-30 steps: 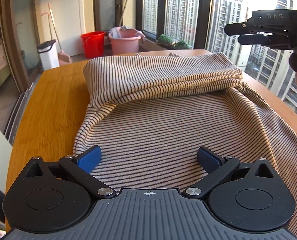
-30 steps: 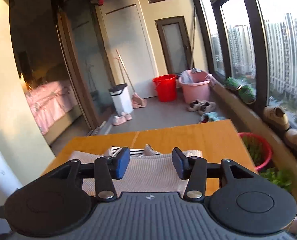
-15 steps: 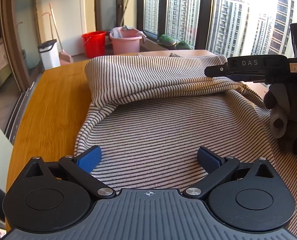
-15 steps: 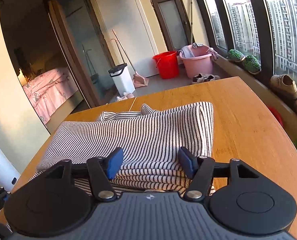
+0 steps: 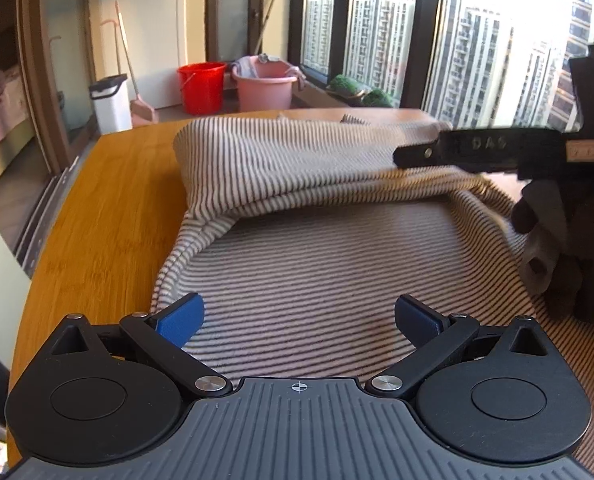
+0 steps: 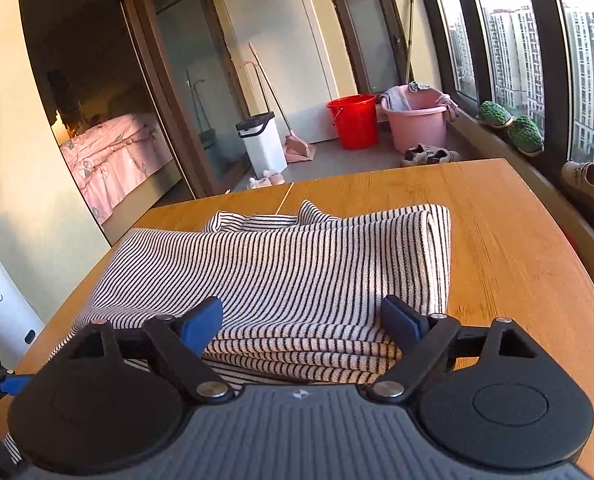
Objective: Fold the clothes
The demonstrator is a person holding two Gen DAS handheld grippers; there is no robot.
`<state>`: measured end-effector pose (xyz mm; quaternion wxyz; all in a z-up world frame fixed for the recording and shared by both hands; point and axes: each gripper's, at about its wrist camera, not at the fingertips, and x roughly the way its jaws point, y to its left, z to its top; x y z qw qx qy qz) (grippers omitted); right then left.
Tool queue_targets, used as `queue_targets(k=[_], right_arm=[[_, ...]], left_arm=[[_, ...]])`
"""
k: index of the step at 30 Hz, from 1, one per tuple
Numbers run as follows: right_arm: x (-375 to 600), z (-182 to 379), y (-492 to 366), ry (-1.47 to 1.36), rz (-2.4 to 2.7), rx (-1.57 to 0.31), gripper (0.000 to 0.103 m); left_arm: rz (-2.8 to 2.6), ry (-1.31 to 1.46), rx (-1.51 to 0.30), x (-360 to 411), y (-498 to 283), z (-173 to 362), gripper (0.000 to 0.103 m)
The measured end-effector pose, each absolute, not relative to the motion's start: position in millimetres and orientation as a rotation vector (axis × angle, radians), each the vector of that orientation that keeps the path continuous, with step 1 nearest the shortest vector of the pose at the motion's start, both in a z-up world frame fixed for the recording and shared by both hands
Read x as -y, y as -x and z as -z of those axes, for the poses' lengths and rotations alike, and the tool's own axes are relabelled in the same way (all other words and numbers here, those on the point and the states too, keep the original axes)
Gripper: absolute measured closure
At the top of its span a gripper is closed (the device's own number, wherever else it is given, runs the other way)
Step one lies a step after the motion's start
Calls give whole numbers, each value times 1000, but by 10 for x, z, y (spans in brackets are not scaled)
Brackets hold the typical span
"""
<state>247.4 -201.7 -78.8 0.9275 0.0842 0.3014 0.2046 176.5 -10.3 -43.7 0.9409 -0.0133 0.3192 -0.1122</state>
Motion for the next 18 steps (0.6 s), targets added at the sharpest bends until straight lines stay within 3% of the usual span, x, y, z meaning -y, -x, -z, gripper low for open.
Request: queue_targets(k=[2, 18], right_arm=[[2038, 792, -2447, -187, -424, -612, 16], [2086, 773, -2460, -211, -434, -612, 15]], left_arm=[[256, 55, -584, 75, -1790, 346, 0], [221, 204, -583, -280, -2517, 526, 0]])
